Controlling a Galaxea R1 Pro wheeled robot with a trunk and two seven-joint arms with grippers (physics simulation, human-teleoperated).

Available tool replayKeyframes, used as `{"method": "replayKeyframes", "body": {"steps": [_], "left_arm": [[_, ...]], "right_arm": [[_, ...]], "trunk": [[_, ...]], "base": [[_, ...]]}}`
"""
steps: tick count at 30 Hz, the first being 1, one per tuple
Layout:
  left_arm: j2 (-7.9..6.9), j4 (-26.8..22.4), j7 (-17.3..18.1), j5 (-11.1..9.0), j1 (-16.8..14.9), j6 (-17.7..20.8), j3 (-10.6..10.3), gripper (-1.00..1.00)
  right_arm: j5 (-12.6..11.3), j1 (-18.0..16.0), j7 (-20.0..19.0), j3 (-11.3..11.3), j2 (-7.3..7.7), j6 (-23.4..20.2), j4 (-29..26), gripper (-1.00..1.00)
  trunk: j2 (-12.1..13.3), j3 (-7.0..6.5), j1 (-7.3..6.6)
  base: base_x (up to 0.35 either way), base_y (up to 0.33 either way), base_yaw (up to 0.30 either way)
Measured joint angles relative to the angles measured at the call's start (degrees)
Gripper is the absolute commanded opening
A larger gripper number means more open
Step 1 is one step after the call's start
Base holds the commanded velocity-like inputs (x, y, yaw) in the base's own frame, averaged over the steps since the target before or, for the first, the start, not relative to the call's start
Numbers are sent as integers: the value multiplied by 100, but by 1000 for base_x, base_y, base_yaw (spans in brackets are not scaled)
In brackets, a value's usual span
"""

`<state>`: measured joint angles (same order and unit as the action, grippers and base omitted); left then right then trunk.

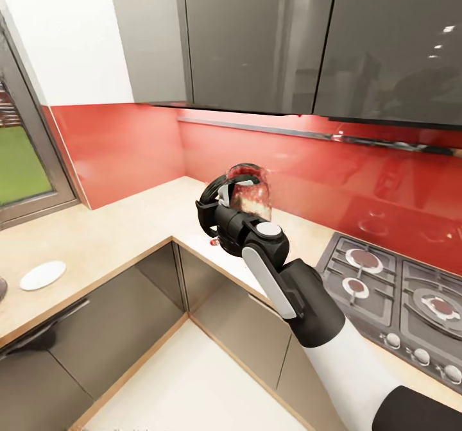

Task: Set up a coffee station on the kitchen countertop: keep the coffee maker on the countertop, move the bottle of coffee from the kitchen shelf to the counter next to the coffee maker, place a paper coffee filter on top of the coffee maker, put the saucer next to the coffee maker with the coffee cup on the saucer, and place the electric kettle next to the coffee maker.

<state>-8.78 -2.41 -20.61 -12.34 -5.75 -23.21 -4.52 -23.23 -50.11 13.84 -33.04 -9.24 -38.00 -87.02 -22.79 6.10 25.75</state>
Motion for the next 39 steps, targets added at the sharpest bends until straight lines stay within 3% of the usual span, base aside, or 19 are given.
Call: {"method": "replayKeyframes", "body": {"steps": [17, 24, 32, 39], "left_arm": [[0, 21, -12, 6, 0, 15, 1, 100], [-8, 442, -10, 6, 42, 99, 12, 100], [-11, 481, 20, 12, 108, 1249, 9, 100], [-3, 482, 30, 19, 110, 1442, 1, 100]], "right_arm": [[-8, 0, 0, 4, 0, 7, -8, -100], [-9, 0, 0, 2, 0, 7, -9, -100], [-20, 0, -7, -1, 0, 11, -18, -100], [-19, 1, -17, -3, 2, 10, -21, -100]], "trunk": [[0, 18, 0], [0, 35, 0], [0, 61, 0], [0, 66, -1]], "base": [[0, 0, 277], [0, 0, 277], [0, 0, 209], [45, 0, -35]]}}
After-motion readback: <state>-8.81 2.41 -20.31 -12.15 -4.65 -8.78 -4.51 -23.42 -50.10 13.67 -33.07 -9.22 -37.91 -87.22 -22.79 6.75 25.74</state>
